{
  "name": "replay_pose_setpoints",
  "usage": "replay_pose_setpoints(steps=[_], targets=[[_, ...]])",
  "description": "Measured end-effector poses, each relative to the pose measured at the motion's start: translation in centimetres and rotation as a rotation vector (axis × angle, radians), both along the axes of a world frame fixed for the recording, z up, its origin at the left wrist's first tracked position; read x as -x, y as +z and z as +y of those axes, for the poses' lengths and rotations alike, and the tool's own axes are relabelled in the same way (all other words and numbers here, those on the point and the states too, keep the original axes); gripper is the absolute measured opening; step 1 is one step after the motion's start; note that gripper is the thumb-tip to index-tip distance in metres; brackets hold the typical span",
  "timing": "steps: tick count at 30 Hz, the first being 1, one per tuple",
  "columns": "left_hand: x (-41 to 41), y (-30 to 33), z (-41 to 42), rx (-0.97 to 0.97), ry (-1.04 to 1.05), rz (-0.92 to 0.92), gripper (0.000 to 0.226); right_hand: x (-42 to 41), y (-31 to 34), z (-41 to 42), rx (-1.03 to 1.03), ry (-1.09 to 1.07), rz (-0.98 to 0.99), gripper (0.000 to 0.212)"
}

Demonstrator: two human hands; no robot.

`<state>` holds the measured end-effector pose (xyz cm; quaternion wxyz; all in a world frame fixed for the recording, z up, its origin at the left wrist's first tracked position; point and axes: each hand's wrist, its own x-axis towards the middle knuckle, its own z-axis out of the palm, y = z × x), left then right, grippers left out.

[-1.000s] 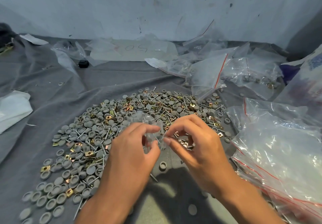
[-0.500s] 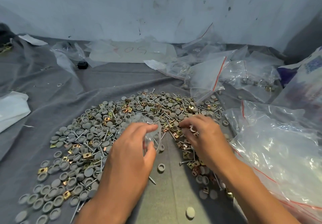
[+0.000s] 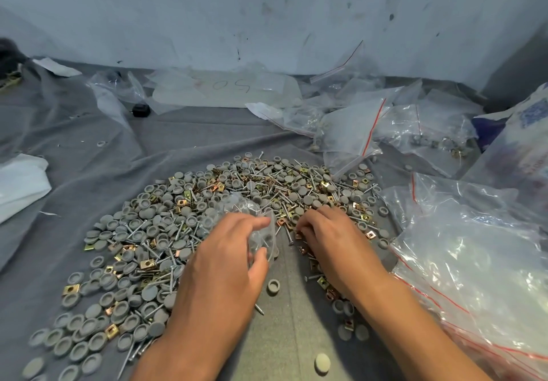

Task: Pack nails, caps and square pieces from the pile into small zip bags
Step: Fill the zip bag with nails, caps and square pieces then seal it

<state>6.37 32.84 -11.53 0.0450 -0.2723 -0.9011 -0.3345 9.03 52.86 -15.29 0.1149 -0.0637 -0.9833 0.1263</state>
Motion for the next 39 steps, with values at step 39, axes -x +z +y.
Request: replay_pose_setpoints(steps=[39], targets=[[0.2, 1.0, 0.0, -0.174, -0.056, -0.02, 0.018, -2.6, 3.4, -3.9, 0.327, 0.123, 0.282, 0.008]])
